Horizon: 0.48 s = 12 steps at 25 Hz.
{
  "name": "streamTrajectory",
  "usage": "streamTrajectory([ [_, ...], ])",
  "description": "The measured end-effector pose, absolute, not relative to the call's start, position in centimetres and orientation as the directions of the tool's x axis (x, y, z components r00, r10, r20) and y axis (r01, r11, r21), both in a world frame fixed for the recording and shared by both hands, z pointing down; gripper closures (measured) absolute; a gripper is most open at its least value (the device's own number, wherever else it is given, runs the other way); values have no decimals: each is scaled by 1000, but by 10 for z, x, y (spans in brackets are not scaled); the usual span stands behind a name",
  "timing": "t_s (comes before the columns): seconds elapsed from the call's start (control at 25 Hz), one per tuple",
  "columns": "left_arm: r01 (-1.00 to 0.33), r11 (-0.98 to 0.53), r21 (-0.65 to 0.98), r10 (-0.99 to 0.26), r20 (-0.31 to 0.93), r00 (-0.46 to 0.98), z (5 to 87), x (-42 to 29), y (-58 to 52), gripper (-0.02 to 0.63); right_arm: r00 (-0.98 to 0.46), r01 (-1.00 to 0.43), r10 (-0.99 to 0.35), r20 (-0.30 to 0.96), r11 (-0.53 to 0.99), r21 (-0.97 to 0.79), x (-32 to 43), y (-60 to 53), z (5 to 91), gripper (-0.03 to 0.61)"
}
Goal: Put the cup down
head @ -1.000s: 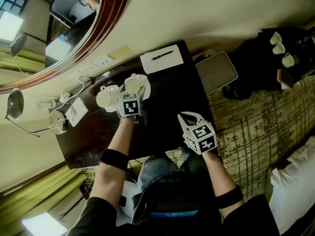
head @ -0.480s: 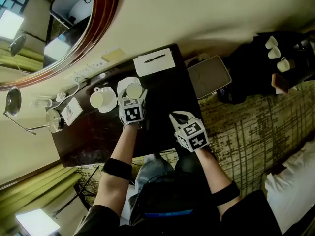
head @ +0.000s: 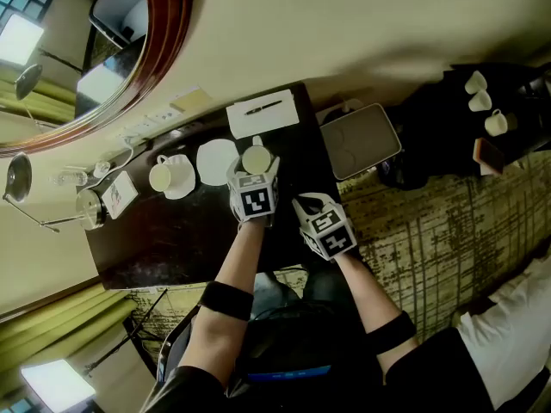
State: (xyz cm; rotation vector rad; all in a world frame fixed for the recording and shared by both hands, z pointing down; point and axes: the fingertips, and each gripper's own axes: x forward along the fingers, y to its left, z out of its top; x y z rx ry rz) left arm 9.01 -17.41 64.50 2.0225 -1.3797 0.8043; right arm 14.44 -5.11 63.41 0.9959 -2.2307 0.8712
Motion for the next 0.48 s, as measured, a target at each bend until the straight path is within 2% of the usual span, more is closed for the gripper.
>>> streamTrajectory([
  [0.48,-960,-272,65,-622,750,227,673,116,-177,219,-569,-801,-448,689,494,-340,176,-57,647,577],
])
